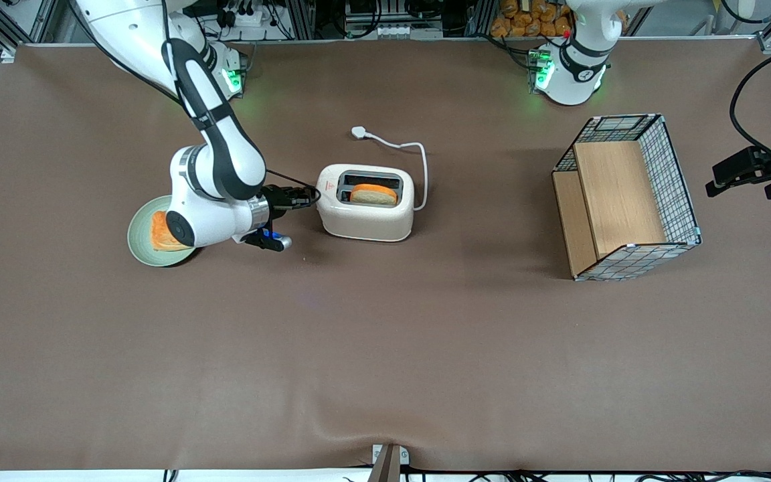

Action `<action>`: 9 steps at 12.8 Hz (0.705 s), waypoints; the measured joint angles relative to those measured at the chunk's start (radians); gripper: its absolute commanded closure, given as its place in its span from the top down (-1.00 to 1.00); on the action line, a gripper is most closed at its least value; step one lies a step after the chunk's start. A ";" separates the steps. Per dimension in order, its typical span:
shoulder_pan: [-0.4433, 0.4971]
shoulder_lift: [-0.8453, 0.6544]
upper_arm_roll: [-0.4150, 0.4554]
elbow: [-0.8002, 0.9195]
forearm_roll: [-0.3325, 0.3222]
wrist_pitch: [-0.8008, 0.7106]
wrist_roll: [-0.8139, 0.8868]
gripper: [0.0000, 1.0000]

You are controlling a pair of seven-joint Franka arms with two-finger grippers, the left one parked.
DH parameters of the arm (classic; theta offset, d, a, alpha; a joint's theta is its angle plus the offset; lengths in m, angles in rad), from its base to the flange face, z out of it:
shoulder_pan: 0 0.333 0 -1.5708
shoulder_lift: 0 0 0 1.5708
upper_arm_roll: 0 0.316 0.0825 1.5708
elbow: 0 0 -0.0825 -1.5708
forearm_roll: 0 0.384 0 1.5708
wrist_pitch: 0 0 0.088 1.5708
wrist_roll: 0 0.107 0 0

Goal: Press toaster button with right arm
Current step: 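Lower the right gripper onto the toaster lever and press it down, then lift the right gripper off the lever and pull it back past the plate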

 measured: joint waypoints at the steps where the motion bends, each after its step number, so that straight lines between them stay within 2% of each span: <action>1: -0.004 0.009 0.000 0.000 0.012 0.000 -0.016 -0.92; 5: -0.017 0.040 0.000 0.000 0.048 -0.001 -0.058 -0.91; 9: -0.019 0.042 0.000 0.000 0.051 -0.001 -0.063 -0.89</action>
